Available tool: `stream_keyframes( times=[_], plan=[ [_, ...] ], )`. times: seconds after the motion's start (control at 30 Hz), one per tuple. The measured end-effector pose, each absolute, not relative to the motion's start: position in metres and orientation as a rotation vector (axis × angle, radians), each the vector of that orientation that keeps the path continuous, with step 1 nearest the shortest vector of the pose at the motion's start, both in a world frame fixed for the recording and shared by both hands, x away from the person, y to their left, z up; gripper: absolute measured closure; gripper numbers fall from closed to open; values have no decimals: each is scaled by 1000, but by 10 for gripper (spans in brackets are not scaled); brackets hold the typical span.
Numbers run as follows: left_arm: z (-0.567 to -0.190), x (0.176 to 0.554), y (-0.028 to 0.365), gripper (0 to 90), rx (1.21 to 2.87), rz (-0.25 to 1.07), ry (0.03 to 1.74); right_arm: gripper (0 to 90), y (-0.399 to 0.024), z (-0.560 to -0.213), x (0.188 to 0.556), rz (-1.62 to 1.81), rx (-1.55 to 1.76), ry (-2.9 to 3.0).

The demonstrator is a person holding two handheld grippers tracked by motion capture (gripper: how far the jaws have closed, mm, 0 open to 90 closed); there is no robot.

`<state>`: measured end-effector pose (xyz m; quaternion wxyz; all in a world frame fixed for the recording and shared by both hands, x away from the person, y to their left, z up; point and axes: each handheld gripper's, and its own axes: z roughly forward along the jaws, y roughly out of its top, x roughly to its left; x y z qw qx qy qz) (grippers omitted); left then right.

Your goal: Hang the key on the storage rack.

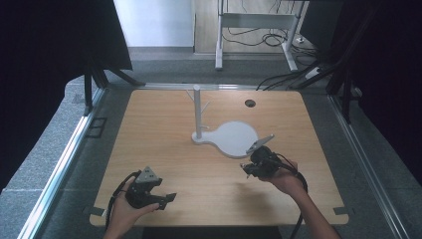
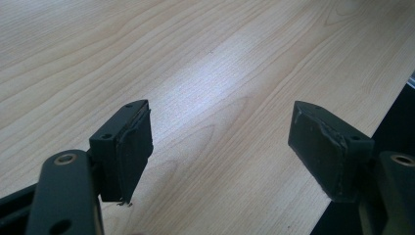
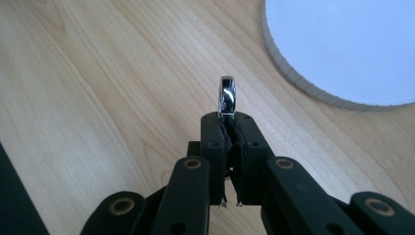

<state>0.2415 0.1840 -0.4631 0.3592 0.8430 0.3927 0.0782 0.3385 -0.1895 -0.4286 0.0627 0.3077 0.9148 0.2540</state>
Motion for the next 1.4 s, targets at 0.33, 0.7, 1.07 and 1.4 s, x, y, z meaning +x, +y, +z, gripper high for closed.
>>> stream_keyframes(
  times=[0.33,0.7,1.07,1.4],
  plan=[
    [-463,242,184,249,2174,198,1011,839,-184,-421,348,771,925,2749],
    [-463,241,184,249,2172,199,1010,840,-178,-412,360,781,935,2727],
    [-463,241,185,250,2169,198,1013,840,-166,-401,374,792,926,2715],
    [-462,241,185,250,2167,202,1012,840,-156,-394,382,816,916,2699]
  ],
)
